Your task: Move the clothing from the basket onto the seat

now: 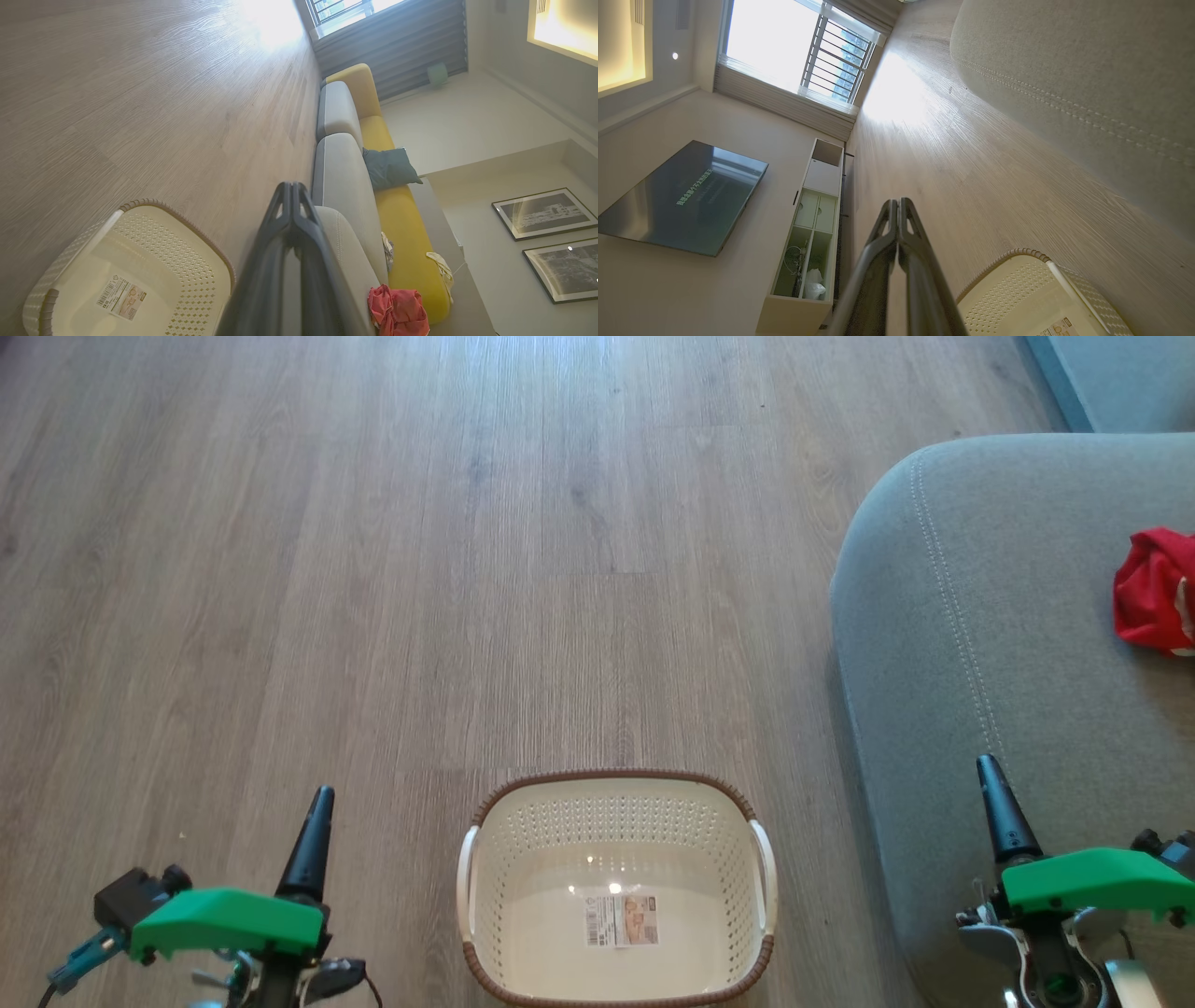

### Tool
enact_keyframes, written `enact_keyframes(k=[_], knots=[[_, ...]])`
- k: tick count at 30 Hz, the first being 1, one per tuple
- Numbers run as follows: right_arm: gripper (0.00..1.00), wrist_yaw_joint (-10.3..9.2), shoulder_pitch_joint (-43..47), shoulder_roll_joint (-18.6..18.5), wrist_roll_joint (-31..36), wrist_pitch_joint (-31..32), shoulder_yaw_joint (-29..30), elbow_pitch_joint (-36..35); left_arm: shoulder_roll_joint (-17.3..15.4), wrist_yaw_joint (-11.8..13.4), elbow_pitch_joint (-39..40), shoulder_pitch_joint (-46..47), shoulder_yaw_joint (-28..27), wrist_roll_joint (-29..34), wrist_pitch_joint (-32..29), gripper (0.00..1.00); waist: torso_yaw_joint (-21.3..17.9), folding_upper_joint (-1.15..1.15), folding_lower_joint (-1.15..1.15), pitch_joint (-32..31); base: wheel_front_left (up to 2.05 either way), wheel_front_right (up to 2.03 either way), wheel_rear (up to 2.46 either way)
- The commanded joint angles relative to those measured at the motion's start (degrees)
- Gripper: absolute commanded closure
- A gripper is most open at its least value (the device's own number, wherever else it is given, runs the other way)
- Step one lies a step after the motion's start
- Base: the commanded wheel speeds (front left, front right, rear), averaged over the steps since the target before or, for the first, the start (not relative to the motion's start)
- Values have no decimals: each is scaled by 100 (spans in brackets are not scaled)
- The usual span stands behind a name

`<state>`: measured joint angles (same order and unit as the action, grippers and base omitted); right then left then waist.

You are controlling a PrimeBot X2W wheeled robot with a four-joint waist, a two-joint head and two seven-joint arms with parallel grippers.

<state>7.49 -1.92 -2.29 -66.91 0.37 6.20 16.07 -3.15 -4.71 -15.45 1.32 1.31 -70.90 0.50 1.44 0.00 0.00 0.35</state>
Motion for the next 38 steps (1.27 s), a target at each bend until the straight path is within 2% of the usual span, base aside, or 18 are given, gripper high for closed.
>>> enact_keyframes(k=[1,34,38], knots=[[100,0,-284,-52,-164,42,-61,-202,-54,-47,164,343,-221,-139,-46,100,-4,0,0,0,0,0,0],[100,0,-425,-59,-2503,607,32,-204,-46,-276,143,477,-680,-2189,-614,100,-143,0,0,-17,0,0,0],[100,0,-426,-59,-2525,612,32,-204,-44,-278,143,479,-688,-2206,-622,100,-144,0,0,-17,0,0,0]])
